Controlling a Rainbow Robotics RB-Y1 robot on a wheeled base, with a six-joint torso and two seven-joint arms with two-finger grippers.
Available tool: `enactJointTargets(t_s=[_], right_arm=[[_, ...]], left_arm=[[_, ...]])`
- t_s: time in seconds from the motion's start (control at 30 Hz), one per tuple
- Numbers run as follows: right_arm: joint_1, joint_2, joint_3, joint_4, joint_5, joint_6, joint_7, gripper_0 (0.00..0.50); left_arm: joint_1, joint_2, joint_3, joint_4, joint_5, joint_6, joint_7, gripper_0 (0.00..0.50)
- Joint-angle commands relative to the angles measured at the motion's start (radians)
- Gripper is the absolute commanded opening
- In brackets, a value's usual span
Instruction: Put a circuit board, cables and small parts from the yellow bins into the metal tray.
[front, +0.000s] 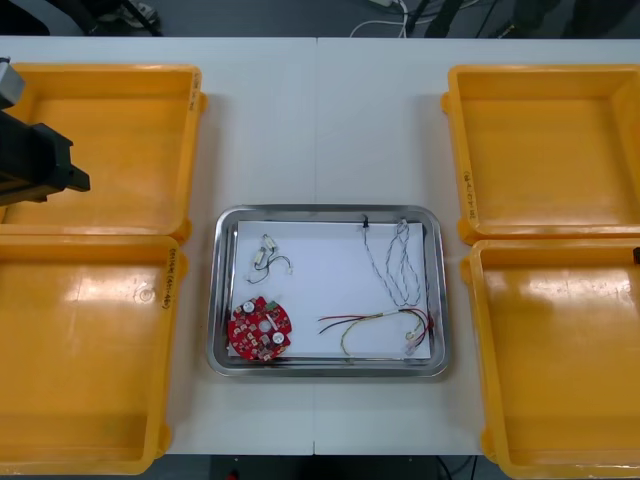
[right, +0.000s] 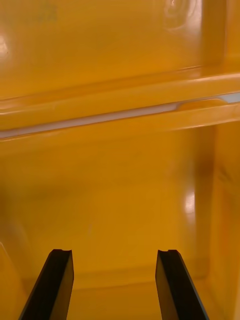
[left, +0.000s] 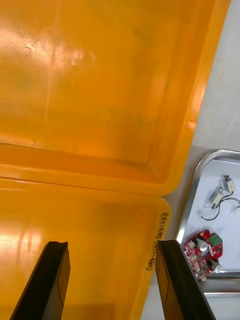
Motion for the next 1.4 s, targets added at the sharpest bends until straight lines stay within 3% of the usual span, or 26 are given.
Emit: enactJointTargets(t_s=[0.03,0.43,0.73,1.4], right_arm=[[0.006,0.037,-0.033,-0.028,0.024,-0.024,0.046,0.477],[0.006,0.065,-0.026,-0.028,0.044,-0.091,0.091,0.477],[0.007,0.065,0.003,-0.028,0.076,-0.116,0.14,0.477],[0.069,0.065,0.005,-0.029,0.066,-0.148,0.175,0.477]], left_arm=[[0.05,0.046,0.079,-0.034,0.0,0.006,-0.187,0.5],[0.166,0.026,0.135,-0.034,-0.091,0.006,-0.37,0.5],[0.214,-0.026,0.143,-0.034,-0.158,0.006,-0.393,0.5],[0.304,-0.057,0.148,-0.034,-0.152,0.006,-0.473,0.5]])
